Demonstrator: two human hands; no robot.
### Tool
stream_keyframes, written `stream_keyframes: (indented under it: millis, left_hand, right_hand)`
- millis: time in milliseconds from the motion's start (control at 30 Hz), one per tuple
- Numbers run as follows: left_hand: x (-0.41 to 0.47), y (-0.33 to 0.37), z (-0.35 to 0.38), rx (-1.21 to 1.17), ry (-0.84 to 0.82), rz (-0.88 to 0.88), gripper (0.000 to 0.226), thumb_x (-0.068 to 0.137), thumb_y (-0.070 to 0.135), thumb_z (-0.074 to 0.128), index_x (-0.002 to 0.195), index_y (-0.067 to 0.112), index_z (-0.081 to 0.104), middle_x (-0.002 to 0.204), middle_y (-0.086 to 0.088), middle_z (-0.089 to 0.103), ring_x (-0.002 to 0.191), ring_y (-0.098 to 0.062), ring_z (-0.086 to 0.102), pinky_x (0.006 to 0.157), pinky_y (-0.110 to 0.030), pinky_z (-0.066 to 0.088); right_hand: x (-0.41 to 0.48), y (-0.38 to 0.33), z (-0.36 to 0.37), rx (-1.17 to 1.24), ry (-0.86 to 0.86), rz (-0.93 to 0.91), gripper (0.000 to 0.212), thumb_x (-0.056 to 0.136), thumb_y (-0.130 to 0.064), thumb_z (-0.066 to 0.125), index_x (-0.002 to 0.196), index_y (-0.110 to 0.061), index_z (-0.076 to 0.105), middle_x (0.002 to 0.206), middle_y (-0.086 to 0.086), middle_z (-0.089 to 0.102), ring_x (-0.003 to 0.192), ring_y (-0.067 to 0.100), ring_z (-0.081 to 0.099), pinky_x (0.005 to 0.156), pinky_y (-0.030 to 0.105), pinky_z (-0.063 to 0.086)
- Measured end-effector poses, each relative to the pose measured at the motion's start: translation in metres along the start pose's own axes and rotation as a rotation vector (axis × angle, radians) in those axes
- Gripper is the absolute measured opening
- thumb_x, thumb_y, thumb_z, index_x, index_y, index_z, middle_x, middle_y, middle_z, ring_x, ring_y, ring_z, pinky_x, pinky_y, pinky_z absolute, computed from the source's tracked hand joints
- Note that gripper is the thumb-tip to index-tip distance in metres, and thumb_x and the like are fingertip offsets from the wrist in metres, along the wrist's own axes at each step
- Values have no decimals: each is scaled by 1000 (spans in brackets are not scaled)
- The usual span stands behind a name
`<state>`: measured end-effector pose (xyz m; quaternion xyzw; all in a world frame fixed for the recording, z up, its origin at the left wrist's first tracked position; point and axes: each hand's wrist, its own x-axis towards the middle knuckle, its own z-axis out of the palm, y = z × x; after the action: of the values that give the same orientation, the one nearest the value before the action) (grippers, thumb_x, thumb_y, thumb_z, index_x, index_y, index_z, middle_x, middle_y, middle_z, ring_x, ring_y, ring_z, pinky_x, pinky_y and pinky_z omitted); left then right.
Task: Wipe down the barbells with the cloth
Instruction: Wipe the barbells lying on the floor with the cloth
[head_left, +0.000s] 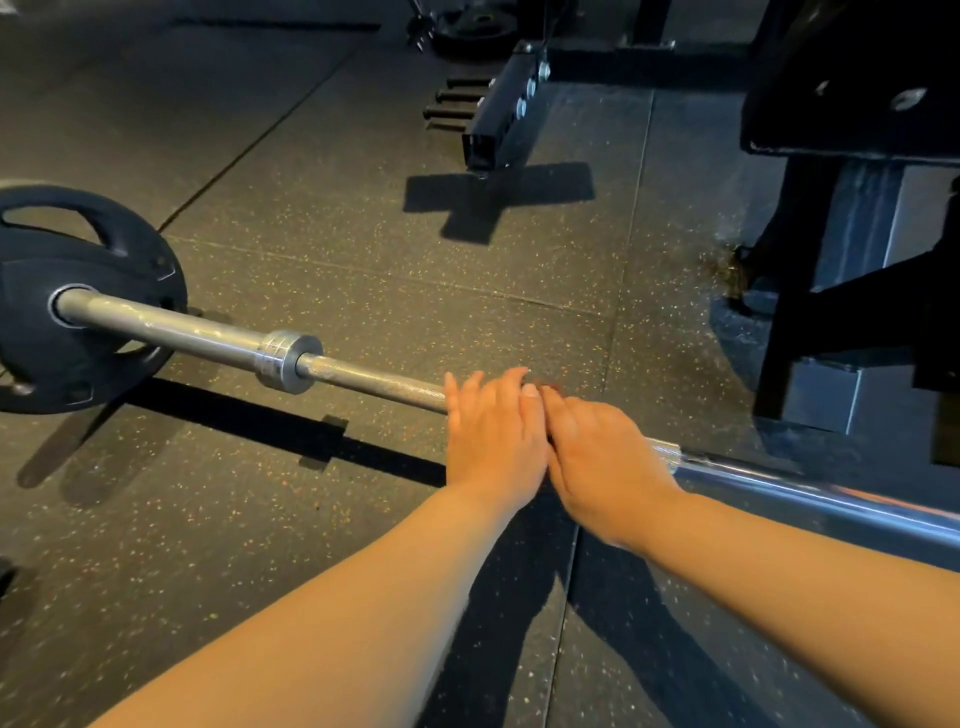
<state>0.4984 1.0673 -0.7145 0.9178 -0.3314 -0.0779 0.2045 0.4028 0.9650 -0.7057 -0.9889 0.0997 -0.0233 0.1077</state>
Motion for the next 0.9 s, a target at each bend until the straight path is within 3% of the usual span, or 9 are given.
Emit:
stream_keyframes:
  millis: [67, 167, 300, 367, 433, 600, 733, 800, 900]
  left_hand:
    - [-4, 15, -1, -182, 8, 72, 54, 103, 44, 16, 137, 26, 54, 131, 7, 61, 133, -14, 44, 126, -47, -7]
    - [-10, 9, 0, -177, 62, 147, 45, 102, 48, 26, 124, 29, 60, 116, 10, 63, 121, -11, 51, 127, -43, -1]
    - [-10, 2, 1, -115, 107, 57, 26, 100, 39, 40, 107, 23, 60, 112, 7, 60, 131, -17, 47, 128, -37, -2]
    - [-11, 24, 5, -149, 115, 15, 22, 101, 34, 40, 99, 20, 56, 110, 5, 58, 129, -21, 49, 128, -41, 2]
    - [-13, 43, 12, -156, 85, 71, 22, 102, 36, 40, 93, 21, 54, 99, 8, 56, 108, -17, 55, 128, -44, 6]
    - [-7, 24, 4, 26, 16, 327, 31, 106, 37, 37, 103, 20, 63, 100, 5, 59, 103, -16, 55, 126, -42, 18]
    - [4, -1, -7, 7, 180, 15, 34, 106, 30, 33, 90, 19, 61, 88, 5, 57, 95, -19, 57, 126, -42, 16]
    - [4, 0, -3, -19, 210, -90, 35, 104, 30, 31, 93, 16, 61, 92, 2, 56, 99, -23, 55, 126, -45, 14]
    - [-9, 24, 11, -11, 146, -1, 31, 104, 30, 36, 104, 12, 61, 106, -2, 55, 112, -26, 51, 126, -50, 13]
  right_hand:
    - [-5, 7, -7, 143, -10, -118, 41, 99, -27, 41, 138, -17, 52, 121, 0, 64, 107, 18, 59, 97, 37, 47]
    - [-21, 27, -27, 447, -93, -16, 28, 102, -20, 47, 128, -29, 55, 115, -10, 65, 99, 5, 63, 91, 31, 53]
    - [-25, 50, -27, 351, -9, 291, 34, 105, -25, 43, 139, -24, 48, 127, 1, 65, 107, 21, 65, 92, 43, 54]
    - [-20, 46, -21, 315, -72, 350, 35, 105, -25, 40, 140, -25, 46, 125, 6, 67, 103, 28, 66, 90, 48, 54]
    - [-15, 41, -20, 342, -105, 377, 33, 105, -25, 39, 137, -28, 46, 118, 3, 69, 97, 27, 68, 87, 49, 55]
    - [-14, 44, -20, 400, -14, 469, 32, 107, -23, 36, 137, -28, 47, 117, -2, 68, 96, 25, 66, 88, 48, 54]
    - [-12, 46, -20, 480, 6, 490, 28, 107, -20, 35, 130, -25, 50, 115, -5, 67, 95, 23, 64, 88, 46, 53]
    - [-9, 46, -19, 491, 2, 496, 27, 107, -18, 34, 128, -24, 51, 114, -5, 67, 95, 22, 64, 89, 45, 53]
    - [-7, 44, -20, 492, -17, 483, 27, 109, -21, 33, 129, -25, 51, 115, -7, 66, 97, 20, 64, 90, 44, 53]
